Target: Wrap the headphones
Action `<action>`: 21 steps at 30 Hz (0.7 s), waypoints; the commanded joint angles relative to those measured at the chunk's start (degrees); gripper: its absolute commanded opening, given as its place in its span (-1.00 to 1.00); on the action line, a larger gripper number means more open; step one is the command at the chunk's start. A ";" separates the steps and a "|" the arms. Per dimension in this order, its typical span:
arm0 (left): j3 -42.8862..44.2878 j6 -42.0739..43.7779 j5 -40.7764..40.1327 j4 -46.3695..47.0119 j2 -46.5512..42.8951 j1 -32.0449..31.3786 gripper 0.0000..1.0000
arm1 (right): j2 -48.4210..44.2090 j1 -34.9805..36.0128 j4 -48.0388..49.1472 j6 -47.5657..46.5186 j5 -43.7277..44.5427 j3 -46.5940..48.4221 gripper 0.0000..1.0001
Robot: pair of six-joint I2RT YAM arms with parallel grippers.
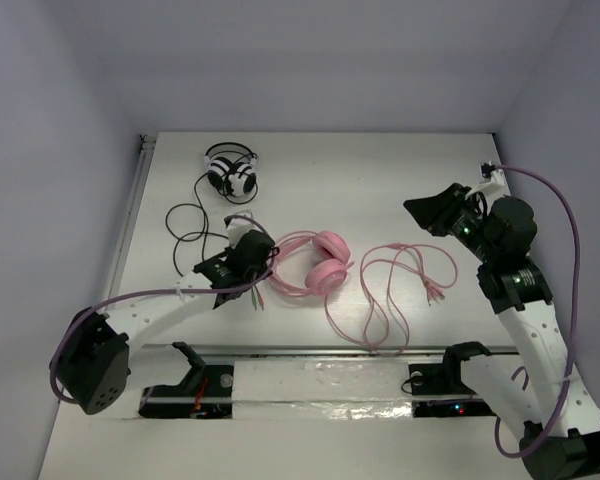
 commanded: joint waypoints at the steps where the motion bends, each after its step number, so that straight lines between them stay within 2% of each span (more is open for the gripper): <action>1: -1.76 -3.98 -1.76 -1.24 0.54 -0.08 -0.59 | -0.48 -0.18 4.09 0.26 -2.88 -0.51 -0.35; 2: -2.37 -3.90 -1.76 -0.89 0.54 -0.60 -0.45 | -0.39 -0.18 4.27 0.09 -2.97 -0.42 -0.32; 3: -2.55 -3.73 -1.24 -0.54 0.63 -0.61 -0.23 | -0.22 -0.18 4.36 0.00 -3.40 -0.59 -0.30; 5: -2.55 -3.11 -0.71 1.21 0.89 -0.61 -0.04 | 0.13 -0.18 5.14 0.08 -3.93 -0.77 -0.28; 6: -2.55 -2.15 0.77 2.26 1.07 -0.61 0.12 | 0.31 -0.18 5.41 0.17 -4.72 -0.95 -0.26; 13: -0.53 0.58 2.89 5.70 6.77 -0.61 0.18 | 1.63 -0.18 5.67 -0.80 -5.69 -1.91 -0.24; 21: 1.84 1.11 3.43 6.93 13.28 -0.61 0.14 | 2.16 0.35 5.76 -1.15 -5.60 -2.44 -0.24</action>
